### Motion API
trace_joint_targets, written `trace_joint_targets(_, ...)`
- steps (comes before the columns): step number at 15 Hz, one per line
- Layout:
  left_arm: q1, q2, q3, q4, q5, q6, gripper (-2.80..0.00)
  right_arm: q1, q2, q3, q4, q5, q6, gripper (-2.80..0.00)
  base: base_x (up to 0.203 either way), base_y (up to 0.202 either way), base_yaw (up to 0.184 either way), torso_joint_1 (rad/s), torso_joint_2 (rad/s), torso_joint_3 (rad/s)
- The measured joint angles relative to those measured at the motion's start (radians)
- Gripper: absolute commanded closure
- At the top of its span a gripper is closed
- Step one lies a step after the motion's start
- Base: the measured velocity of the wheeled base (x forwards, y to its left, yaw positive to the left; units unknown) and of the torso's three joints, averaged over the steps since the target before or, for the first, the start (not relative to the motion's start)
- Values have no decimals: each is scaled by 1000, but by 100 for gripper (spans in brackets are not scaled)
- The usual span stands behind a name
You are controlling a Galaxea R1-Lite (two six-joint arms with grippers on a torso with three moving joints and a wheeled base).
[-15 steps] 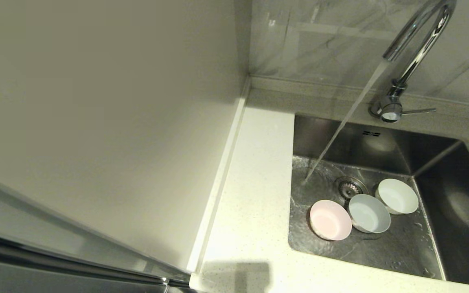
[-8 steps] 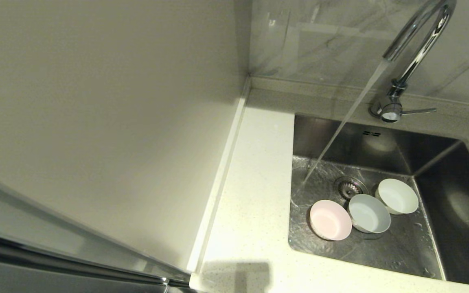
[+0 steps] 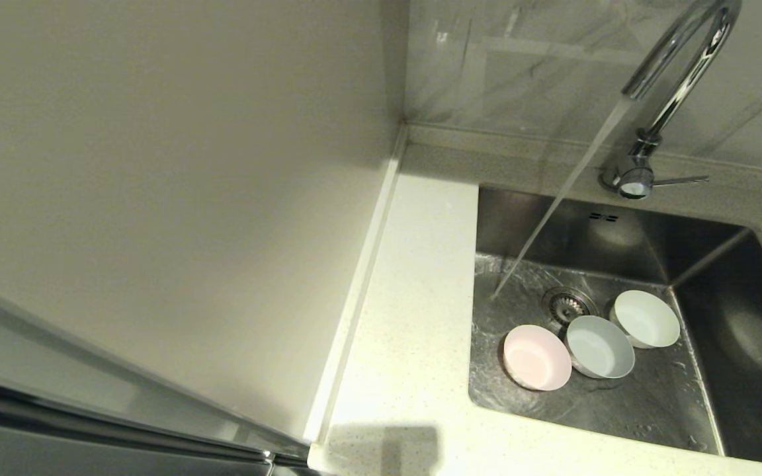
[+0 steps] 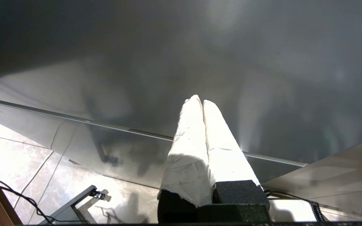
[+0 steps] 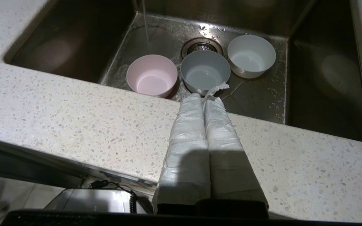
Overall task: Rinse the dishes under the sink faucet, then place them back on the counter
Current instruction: Turn off the faucet
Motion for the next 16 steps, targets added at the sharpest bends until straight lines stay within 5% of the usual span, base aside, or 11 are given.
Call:
trace_joint_targets(6,0,0,0,0,0,0,0,-10,237,-77,3,-5,-7,0,0,0,0,0,0,0)
trace_joint_targets(11,0,0,0,0,0,0,0,-31,650,-523,0,-57,124,0,0,0,0,0,0,0)
trace_joint_targets(14,0,0,0,0,-1,0,0,-169,885,-768,27,-58,221,0,0,0,0,0,0,0)
trace_joint_targets(16,0,0,0,0,0,0,0,-311,1000,-879,107,36,269,0,0,0,0,0,0,0)
